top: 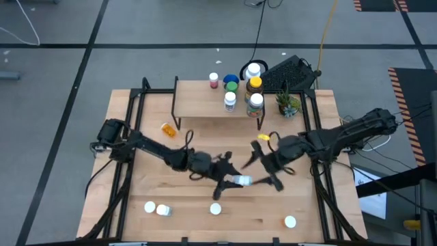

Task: Pick and place medicine bottles onto shelf by color
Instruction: Put the white black pill bottle on the shelf

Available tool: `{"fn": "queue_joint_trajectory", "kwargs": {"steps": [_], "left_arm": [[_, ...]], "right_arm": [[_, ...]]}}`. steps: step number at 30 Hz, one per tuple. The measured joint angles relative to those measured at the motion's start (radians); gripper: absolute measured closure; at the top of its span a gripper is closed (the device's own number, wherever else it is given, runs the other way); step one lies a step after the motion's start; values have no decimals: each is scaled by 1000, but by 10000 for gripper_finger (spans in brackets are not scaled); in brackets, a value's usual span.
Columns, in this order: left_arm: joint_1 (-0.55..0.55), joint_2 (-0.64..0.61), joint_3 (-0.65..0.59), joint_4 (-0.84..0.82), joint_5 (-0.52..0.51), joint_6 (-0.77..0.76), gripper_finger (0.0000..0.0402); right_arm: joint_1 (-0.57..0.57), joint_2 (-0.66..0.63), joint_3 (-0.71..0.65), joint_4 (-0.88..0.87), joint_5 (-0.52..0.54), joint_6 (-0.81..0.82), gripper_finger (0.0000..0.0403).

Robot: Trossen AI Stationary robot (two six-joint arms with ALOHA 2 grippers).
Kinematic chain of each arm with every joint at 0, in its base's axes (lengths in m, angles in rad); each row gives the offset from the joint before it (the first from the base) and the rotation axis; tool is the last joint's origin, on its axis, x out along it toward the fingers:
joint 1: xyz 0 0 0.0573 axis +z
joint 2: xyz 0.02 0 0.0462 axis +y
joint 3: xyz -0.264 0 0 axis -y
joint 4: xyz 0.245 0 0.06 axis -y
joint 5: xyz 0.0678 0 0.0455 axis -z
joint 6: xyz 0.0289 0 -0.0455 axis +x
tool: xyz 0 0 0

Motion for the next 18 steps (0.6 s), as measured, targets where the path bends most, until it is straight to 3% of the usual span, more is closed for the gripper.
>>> {"fn": "queue_joint_trajectory", "kwargs": {"steps": [3,7,13,16,18], "left_arm": [[50,0,0,96,232,-140,254],[59,-1,-3,257,363,-196,251],[59,-1,-3,313,397,-224,246],[59,-1,-3,307,397,-227,246],[59,-1,-3,301,397,-227,245]], "right_arm": [[79,-27,-3,-8,-5,-109,131],[188,-39,-70,131,90,-286,134],[239,-7,-244,562,397,-552,135],[224,-8,-263,654,408,-546,135],[207,-7,-262,654,360,-504,135]]}}
